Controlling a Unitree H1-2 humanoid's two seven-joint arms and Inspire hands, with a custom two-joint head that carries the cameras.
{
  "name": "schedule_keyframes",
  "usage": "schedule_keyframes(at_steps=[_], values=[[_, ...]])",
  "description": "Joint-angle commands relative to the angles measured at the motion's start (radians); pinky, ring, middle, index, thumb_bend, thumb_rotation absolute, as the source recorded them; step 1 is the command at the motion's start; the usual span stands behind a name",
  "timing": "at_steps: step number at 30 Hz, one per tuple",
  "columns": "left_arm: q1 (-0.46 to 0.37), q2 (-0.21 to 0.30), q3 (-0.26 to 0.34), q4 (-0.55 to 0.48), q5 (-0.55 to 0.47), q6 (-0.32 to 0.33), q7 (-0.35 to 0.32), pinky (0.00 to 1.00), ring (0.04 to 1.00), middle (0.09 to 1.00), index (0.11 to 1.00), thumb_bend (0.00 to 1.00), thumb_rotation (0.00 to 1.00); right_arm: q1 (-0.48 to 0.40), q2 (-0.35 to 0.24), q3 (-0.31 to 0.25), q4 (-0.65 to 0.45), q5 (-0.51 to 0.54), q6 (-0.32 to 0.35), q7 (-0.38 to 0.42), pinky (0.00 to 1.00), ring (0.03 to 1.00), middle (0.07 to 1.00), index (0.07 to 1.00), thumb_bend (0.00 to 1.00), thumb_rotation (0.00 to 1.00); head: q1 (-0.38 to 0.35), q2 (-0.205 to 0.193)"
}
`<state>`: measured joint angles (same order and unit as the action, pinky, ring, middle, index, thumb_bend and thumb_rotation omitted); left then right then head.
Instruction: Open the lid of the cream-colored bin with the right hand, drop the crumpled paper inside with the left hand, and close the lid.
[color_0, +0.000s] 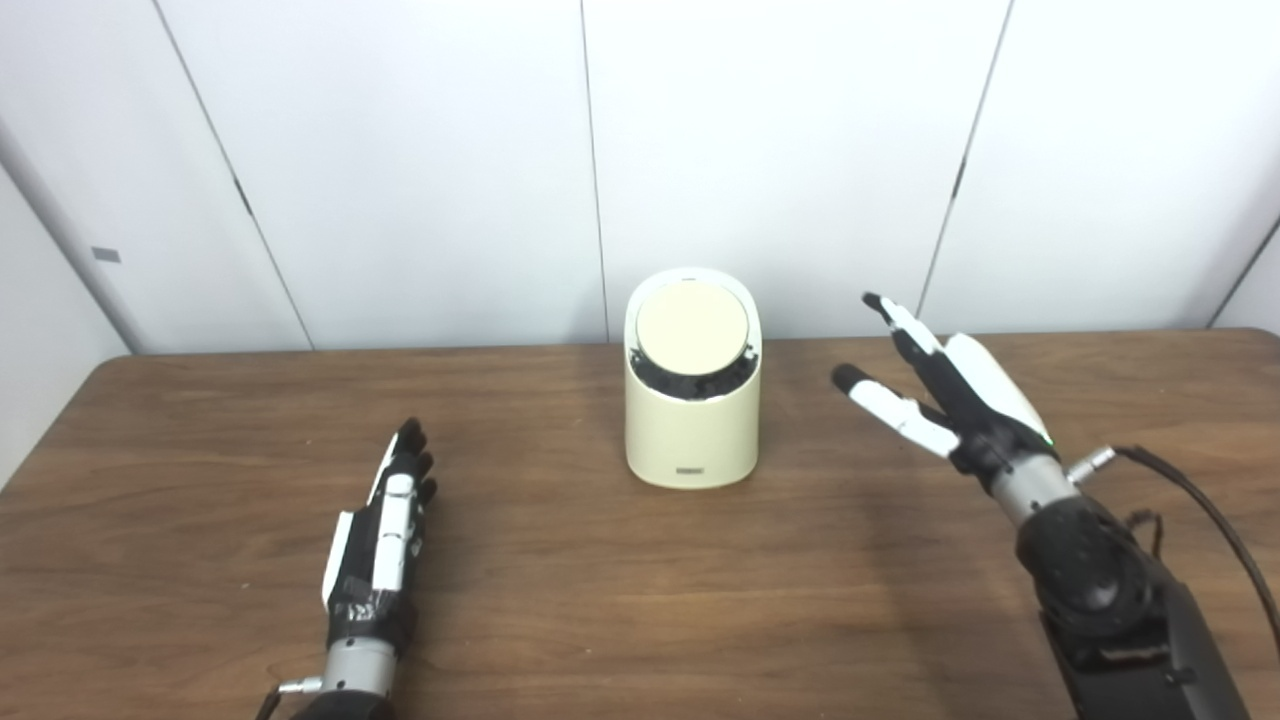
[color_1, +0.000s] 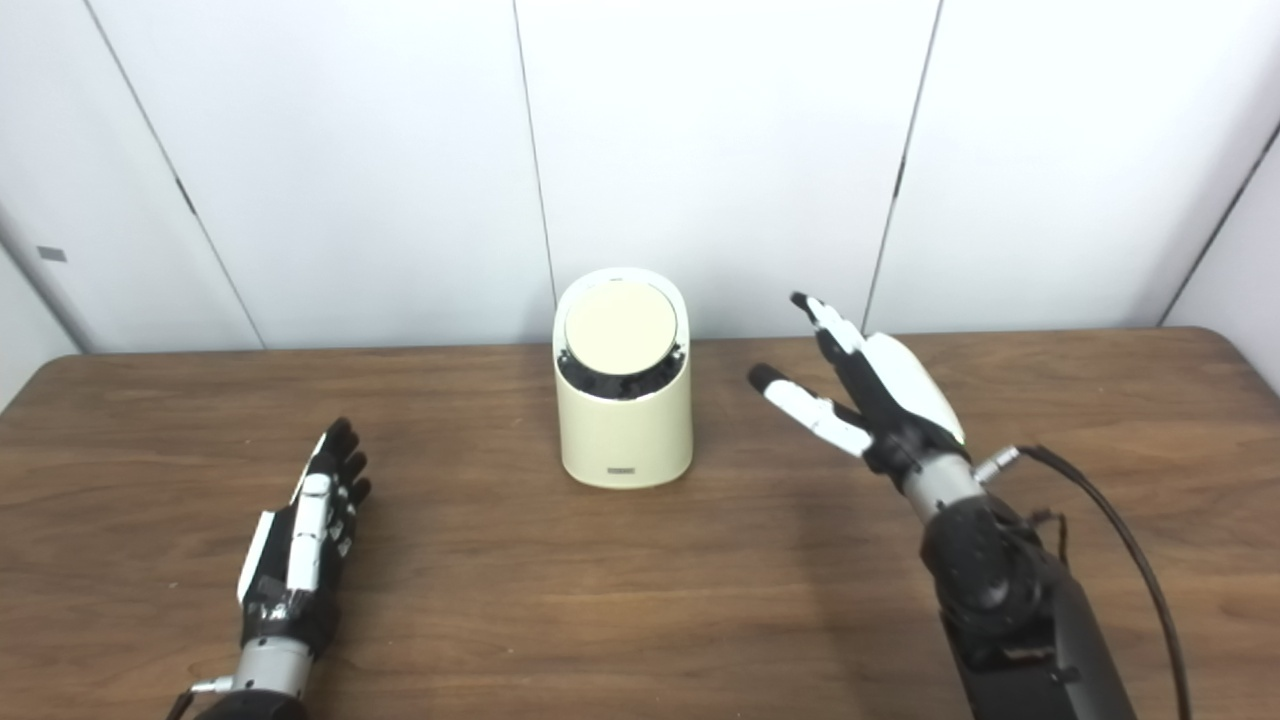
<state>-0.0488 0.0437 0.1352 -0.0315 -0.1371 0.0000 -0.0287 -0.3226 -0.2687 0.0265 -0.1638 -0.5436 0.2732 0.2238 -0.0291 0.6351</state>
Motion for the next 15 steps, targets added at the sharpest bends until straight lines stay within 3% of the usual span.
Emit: schedule_keyframes(at_steps=[1,4,6,11,15], values=[[0.023,-0.004,-0.004,0.008,-0.021,-0.011,-0.011,1.0,1.0,1.0,1.0,0.45,0.92,-0.016,0.021,-0.027,-0.009,0.064,-0.03,-0.046,0.93,0.983,0.985,0.958,0.44,1.0,0.0,0.008],[0.025,-0.004,-0.003,0.001,-0.02,-0.002,-0.011,1.0,1.0,1.0,1.0,0.47,0.91,0.011,0.05,-0.06,0.001,0.161,-0.039,-0.059,0.9,0.945,0.959,0.938,0.42,1.0,0.001,0.017],[0.026,-0.001,-0.005,-0.005,-0.016,0.006,-0.014,1.0,1.0,1.0,1.0,0.47,0.92,0.024,0.074,-0.083,-0.003,0.227,-0.026,-0.061,0.91,0.948,0.957,0.928,0.47,1.0,0.001,0.023],[0.026,0.004,-0.004,-0.013,-0.016,0.01,-0.02,1.0,1.0,1.0,1.0,0.5,0.93,0.05,0.132,-0.14,0.047,0.396,-0.105,-0.097,0.97,0.986,0.97,0.905,0.51,0.99,-0.004,0.038],[0.025,0.006,-0.001,-0.017,-0.023,0.005,-0.027,1.0,1.0,1.0,1.0,0.52,0.93,0.072,0.148,-0.139,0.057,0.426,-0.123,-0.122,1.0,1.0,0.987,0.915,0.52,1.0,-0.005,0.051]])
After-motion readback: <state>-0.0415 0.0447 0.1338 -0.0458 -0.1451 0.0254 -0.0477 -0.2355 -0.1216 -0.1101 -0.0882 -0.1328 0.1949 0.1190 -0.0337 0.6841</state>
